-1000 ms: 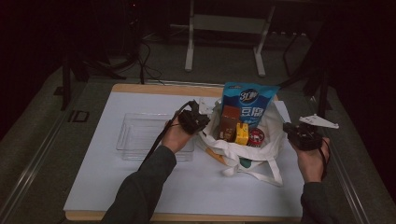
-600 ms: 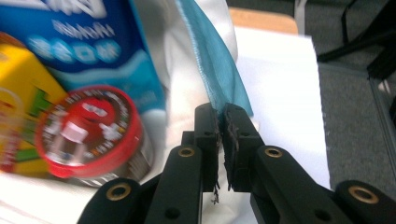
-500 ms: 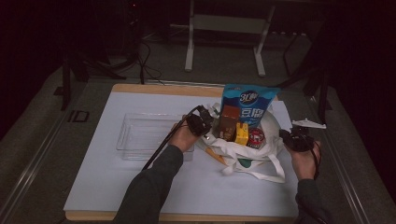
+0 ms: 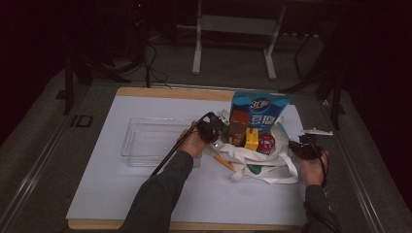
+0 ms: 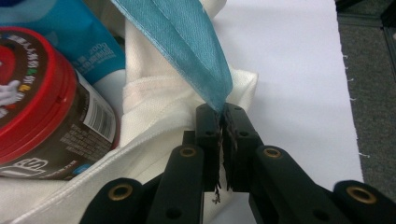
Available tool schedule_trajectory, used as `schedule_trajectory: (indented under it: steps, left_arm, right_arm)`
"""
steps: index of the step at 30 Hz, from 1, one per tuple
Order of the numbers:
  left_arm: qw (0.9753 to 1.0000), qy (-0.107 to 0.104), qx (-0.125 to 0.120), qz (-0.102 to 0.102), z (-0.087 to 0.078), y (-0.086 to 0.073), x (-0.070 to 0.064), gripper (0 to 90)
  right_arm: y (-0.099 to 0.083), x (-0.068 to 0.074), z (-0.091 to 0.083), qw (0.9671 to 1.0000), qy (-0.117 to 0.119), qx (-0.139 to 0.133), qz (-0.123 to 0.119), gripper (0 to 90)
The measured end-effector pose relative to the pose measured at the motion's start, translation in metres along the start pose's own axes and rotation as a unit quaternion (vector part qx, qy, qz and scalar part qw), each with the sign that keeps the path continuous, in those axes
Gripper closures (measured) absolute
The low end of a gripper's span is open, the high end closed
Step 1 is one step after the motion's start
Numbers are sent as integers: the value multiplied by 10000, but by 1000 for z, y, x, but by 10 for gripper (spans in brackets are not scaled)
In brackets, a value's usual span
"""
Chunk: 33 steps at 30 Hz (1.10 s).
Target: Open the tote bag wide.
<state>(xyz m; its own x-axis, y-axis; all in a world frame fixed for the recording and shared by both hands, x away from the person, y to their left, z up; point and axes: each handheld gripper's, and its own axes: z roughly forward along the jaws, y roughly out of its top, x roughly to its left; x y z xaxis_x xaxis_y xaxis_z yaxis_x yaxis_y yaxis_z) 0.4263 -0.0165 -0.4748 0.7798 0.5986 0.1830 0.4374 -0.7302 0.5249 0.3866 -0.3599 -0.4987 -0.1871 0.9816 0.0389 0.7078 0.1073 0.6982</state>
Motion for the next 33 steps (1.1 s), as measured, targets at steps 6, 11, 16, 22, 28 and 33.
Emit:
schedule_trajectory:
  steps: [6,11,16,22,28,33]
  left_arm:
    - [9999,-101,-60,-111,0,-2,1,867]
    - [9997,-192,-96,-86,-2,-4,4,859]
    - [9999,-122,-63,-33,-2,-4,2,851]
    - [9999,-103,-89,-35,-3,-4,1,846]
    - [9997,-62,-237,-71,-9,-6,-2,830]
    - [9986,-43,-532,-69,-28,-8,-4,804]
  right_arm:
    - [4,3,-5,10000,-50,35,37,837]
    - [10,7,-31,9993,-28,-355,62,745]
    - [9,19,-59,9979,59,-635,-123,666]
    - [-4,44,-74,9942,587,-808,-391,651]
    - [-22,79,-73,9856,1259,-705,-887,798]
    - [-30,95,-61,9825,1397,-555,-1101,881]
